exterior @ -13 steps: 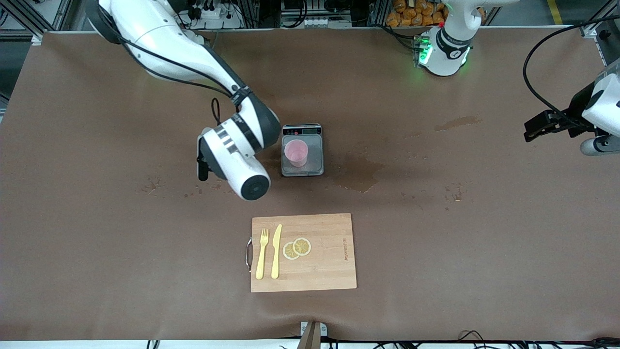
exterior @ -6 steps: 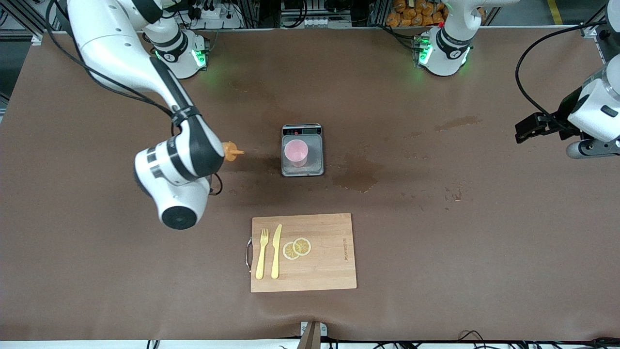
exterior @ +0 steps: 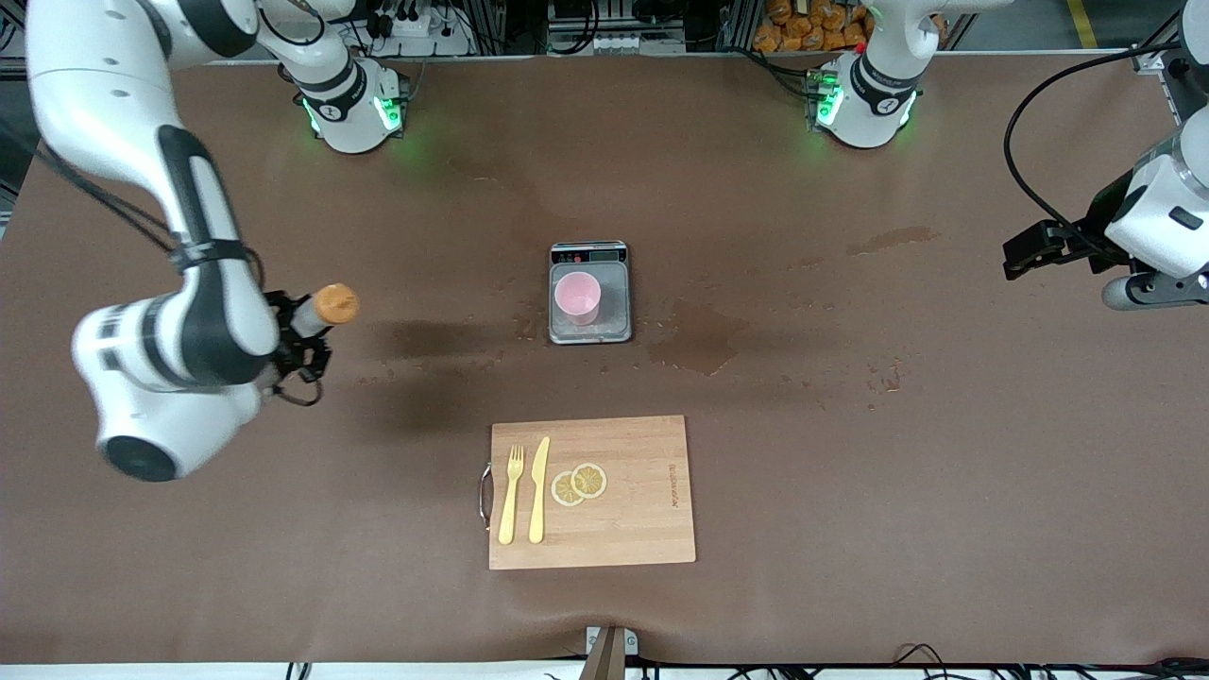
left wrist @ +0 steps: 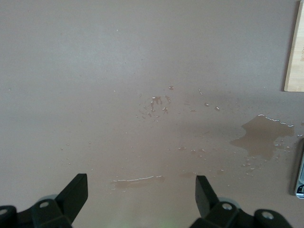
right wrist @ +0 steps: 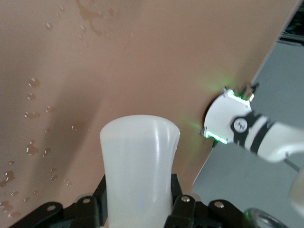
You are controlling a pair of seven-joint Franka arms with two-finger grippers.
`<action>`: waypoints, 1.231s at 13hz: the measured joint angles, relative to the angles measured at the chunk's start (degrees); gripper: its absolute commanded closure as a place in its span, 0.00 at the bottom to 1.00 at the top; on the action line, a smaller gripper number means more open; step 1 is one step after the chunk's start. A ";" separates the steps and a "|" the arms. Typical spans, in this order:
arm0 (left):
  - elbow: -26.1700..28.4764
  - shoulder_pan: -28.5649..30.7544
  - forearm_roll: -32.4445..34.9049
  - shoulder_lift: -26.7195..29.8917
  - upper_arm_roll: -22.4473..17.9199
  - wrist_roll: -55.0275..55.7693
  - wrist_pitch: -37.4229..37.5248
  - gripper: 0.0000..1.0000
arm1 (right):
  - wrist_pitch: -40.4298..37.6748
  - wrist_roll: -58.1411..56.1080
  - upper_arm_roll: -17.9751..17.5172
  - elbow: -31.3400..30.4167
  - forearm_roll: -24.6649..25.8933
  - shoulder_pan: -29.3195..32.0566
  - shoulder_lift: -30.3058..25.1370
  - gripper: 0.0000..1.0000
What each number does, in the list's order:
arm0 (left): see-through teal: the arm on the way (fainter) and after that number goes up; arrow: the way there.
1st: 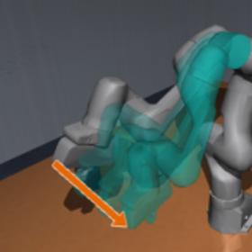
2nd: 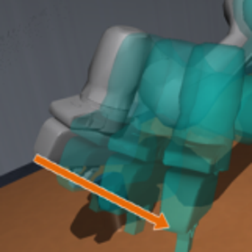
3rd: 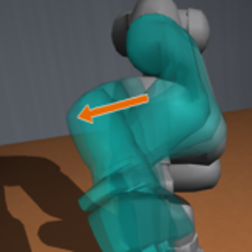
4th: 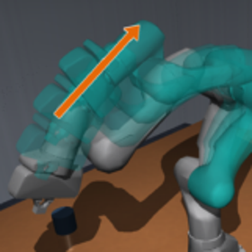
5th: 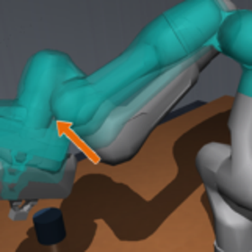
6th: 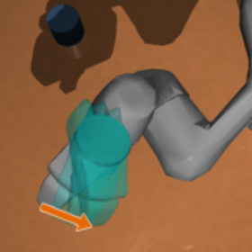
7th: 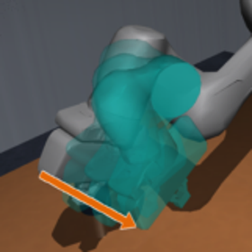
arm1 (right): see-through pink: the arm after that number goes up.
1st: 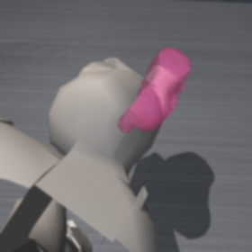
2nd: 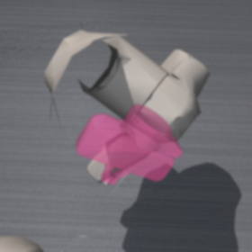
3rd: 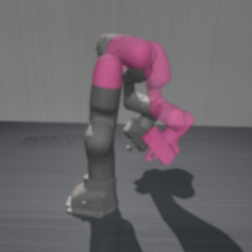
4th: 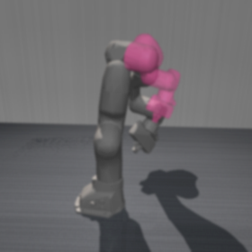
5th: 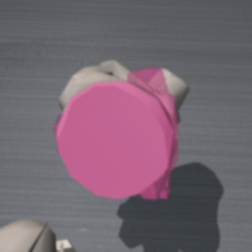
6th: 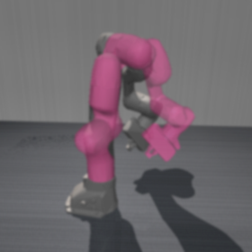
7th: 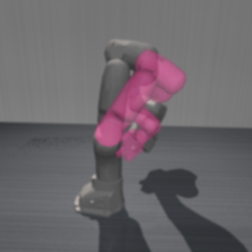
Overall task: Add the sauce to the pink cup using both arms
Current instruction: 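Carry the bottle back and set it upright on the table with the right gripper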
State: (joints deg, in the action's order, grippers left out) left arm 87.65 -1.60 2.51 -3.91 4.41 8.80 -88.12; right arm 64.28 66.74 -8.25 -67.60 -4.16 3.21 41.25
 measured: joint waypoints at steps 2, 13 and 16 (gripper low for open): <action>0.03 0.00 0.00 -0.01 0.04 0.00 0.00 0.00 | 2.12 -8.75 0.06 0.27 -1.53 3.99 0.02 0.48; 0.36 -0.02 0.00 -0.76 0.33 0.00 0.00 0.00 | 14.06 -37.96 0.49 -4.43 -9.22 17.84 8.15 0.40; 0.43 0.00 0.00 -0.79 0.37 0.00 0.00 0.00 | 16.85 -42.22 0.53 -4.80 -10.11 19.91 12.23 0.40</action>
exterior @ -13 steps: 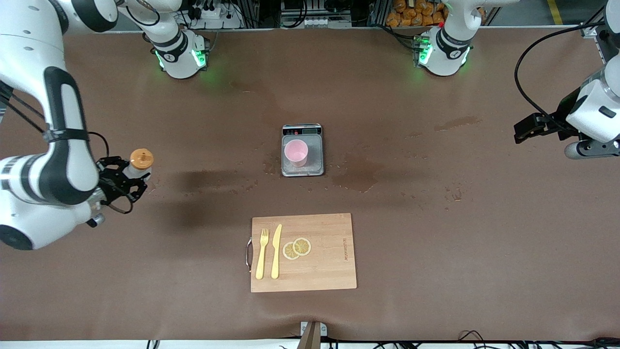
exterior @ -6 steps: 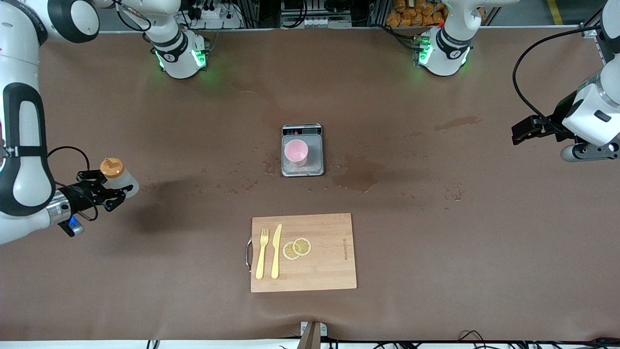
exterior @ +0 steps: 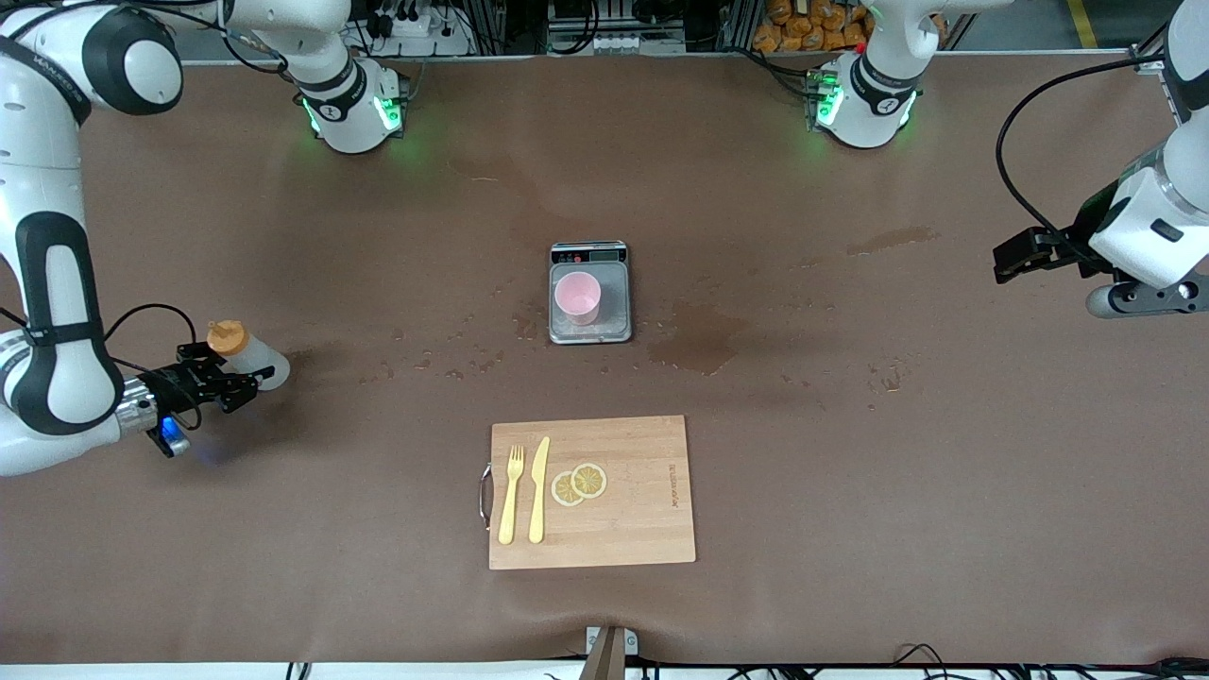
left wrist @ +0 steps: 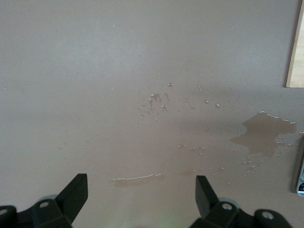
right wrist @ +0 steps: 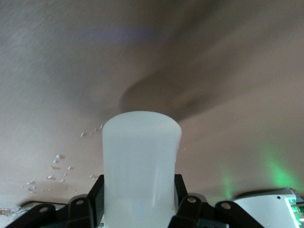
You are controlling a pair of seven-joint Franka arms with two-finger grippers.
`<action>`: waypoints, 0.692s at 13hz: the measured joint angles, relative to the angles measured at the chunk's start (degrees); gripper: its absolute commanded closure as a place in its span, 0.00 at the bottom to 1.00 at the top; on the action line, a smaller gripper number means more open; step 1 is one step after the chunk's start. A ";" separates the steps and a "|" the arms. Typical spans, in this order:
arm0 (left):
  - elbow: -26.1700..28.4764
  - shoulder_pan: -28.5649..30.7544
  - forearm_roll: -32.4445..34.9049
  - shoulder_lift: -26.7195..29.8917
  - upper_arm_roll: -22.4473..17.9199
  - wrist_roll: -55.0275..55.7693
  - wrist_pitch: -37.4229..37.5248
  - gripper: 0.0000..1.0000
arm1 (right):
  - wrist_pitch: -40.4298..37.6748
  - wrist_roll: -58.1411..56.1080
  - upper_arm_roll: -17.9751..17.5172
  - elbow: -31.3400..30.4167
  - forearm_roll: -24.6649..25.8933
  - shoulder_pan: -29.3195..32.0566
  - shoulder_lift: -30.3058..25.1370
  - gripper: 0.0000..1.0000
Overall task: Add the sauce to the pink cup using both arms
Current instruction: 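Carry the bottle back and set it upright on the table with the right gripper, then open the right gripper and draw it back from the bottle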
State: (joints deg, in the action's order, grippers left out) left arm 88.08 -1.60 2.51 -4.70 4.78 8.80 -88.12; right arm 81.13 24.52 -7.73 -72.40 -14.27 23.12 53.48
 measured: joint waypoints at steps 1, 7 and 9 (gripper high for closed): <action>0.01 0.00 0.00 0.00 0.00 0.00 0.00 0.00 | 0.40 -1.33 0.02 -0.01 -0.18 0.51 0.93 0.40; -0.31 0.07 0.00 0.50 0.03 0.00 -0.05 0.00 | 0.27 -1.97 -0.17 0.12 -0.81 1.40 1.44 0.00; -0.32 0.07 0.00 1.24 0.10 0.00 -0.14 0.00 | -1.38 2.80 -0.72 1.08 -0.83 1.34 1.15 0.00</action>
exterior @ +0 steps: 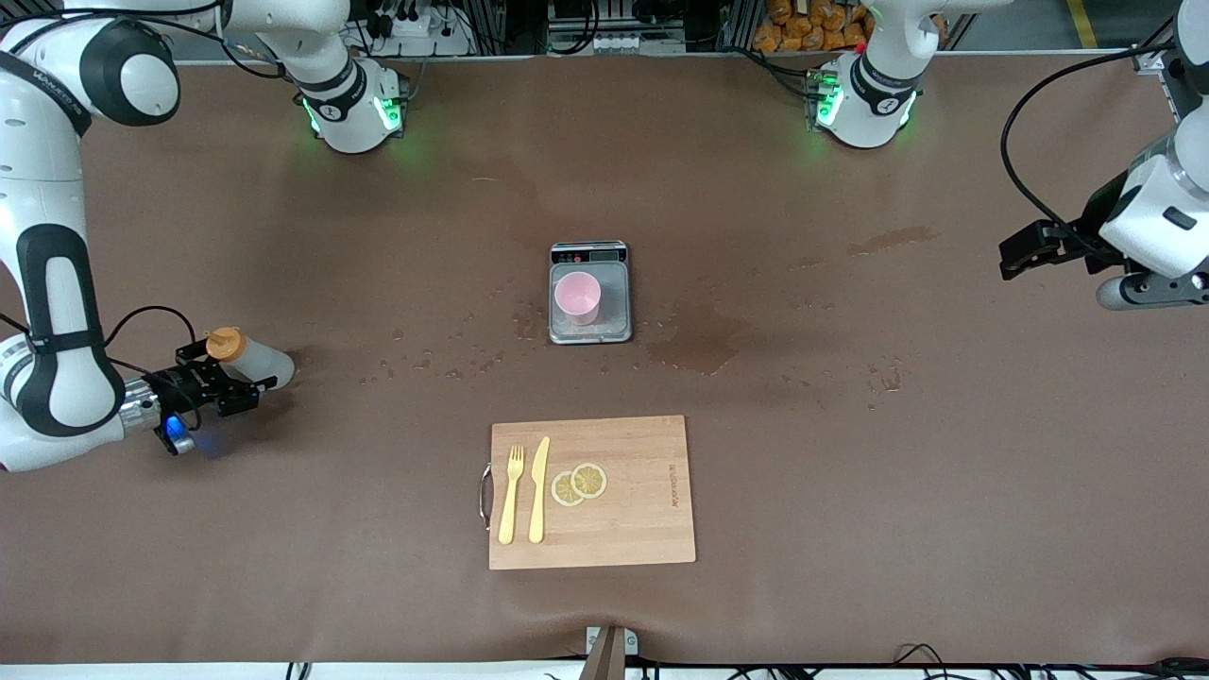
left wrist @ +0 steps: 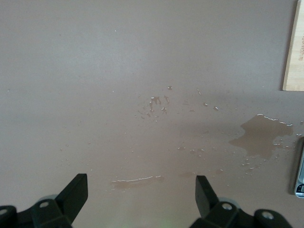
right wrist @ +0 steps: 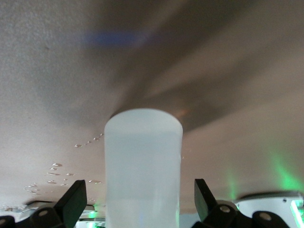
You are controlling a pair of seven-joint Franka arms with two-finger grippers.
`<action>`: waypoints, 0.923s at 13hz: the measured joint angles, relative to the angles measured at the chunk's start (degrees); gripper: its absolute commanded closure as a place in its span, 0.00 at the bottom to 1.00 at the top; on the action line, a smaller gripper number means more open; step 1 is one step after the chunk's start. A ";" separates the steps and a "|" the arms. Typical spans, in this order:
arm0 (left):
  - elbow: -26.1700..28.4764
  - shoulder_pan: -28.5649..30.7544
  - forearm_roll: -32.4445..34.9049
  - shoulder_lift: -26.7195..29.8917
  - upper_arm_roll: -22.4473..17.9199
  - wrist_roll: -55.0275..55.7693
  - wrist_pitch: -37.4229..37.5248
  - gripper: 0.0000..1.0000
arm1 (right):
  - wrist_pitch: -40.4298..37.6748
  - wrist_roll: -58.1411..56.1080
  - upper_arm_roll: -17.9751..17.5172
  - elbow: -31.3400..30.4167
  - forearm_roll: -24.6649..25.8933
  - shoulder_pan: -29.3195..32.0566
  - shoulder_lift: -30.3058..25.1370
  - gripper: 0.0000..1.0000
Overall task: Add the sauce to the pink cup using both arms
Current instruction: 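Open the right gripper and draw it back from the bottle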
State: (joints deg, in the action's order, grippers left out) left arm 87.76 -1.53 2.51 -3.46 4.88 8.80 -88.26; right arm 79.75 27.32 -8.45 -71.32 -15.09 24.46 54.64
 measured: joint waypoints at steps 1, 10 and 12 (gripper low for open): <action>0.08 -0.01 0.00 0.43 0.18 0.00 -0.14 0.00 | -2.28 2.68 -0.45 1.08 -0.02 -0.36 -0.34 0.00; 2.11 0.09 -2.65 2.42 0.82 0.00 -1.48 0.00 | -13.32 6.67 -0.75 12.60 0.53 -4.28 -8.04 0.00; 2.11 0.15 -2.65 2.47 0.81 0.00 -1.48 0.00 | -14.20 6.67 -0.80 14.01 0.70 -5.15 -9.58 0.00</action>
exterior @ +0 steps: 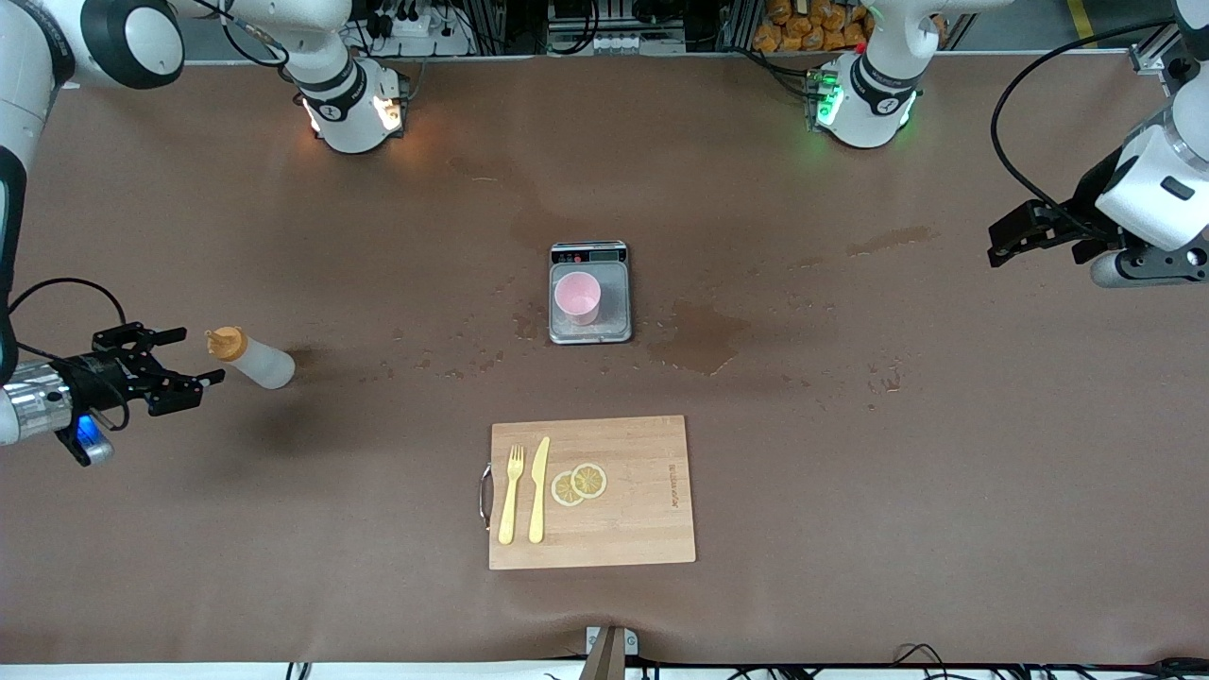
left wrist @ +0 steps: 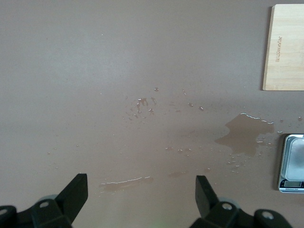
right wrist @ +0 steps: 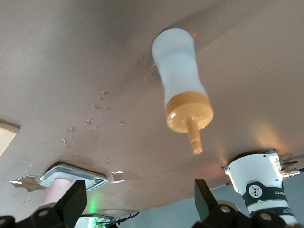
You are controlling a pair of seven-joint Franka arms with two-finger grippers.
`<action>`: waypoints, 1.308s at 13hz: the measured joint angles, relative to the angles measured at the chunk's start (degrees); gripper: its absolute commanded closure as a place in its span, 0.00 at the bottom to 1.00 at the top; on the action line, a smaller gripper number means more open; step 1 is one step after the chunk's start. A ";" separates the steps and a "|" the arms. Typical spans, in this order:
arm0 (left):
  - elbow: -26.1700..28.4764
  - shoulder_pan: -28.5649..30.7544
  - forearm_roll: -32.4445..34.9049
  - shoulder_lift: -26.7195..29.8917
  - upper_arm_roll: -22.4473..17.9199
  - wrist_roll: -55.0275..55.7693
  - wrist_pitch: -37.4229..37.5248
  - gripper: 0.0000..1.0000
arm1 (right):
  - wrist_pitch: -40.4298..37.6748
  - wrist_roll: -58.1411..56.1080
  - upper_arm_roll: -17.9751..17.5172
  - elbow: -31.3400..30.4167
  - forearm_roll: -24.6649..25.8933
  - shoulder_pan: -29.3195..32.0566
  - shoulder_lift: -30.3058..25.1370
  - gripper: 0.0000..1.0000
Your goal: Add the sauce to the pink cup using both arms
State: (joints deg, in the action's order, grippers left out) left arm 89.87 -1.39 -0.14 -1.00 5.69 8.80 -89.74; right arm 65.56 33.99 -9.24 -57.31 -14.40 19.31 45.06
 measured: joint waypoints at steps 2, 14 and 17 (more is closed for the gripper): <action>0.00 0.05 0.00 0.07 -0.01 0.00 0.00 0.00 | -0.40 0.01 -0.08 1.12 1.44 -2.48 -2.98 0.00; -0.06 0.26 0.00 0.20 -0.57 -2.10 -0.15 0.00 | -0.40 1.11 -0.28 0.53 11.28 -21.10 -22.24 0.00; -0.07 0.26 0.00 0.20 -0.57 -2.10 -0.14 0.00 | 7.13 -4.24 0.22 -6.70 12.30 -21.14 -27.06 0.00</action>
State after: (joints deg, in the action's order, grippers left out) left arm 89.80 -1.13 -0.15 -0.79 5.12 6.70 -89.88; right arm 72.69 29.75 -9.02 -64.01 -2.09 -1.83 18.00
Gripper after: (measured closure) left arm 0.000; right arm 0.000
